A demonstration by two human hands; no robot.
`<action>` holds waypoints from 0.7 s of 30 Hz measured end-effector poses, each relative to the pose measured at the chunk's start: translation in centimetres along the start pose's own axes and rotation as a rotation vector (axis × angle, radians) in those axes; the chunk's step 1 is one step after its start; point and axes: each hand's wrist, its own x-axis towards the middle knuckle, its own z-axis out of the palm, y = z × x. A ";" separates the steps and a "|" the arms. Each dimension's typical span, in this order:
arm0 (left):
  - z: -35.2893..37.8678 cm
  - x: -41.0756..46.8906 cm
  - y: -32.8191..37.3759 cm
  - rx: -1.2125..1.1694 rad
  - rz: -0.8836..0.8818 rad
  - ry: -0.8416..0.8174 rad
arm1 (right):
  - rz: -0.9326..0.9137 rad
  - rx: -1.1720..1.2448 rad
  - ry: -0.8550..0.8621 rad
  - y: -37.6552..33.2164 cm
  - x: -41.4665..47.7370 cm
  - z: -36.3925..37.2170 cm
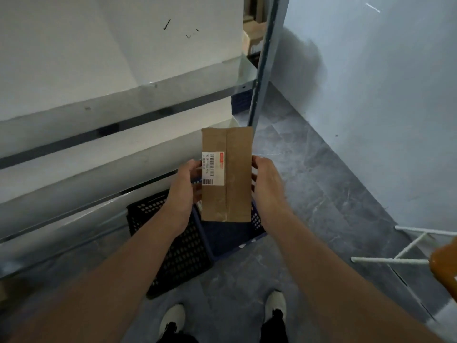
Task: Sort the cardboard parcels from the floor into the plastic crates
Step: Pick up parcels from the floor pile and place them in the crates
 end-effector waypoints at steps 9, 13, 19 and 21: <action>4.2 3.2 -4.4 -0.179 -0.155 0.210 | 0.107 -0.145 -0.170 2.2 7.4 -2.6; 3.0 5.3 -5.4 -0.208 -0.189 0.263 | 0.127 -0.209 -0.207 3.3 9.6 -0.7; 1.0 9.7 -8.9 -0.255 -0.291 0.296 | 0.151 -0.297 -0.240 7.0 13.5 2.1; 0.5 11.1 -10.3 -0.247 -0.315 0.282 | 0.175 -0.309 -0.232 8.9 15.1 2.7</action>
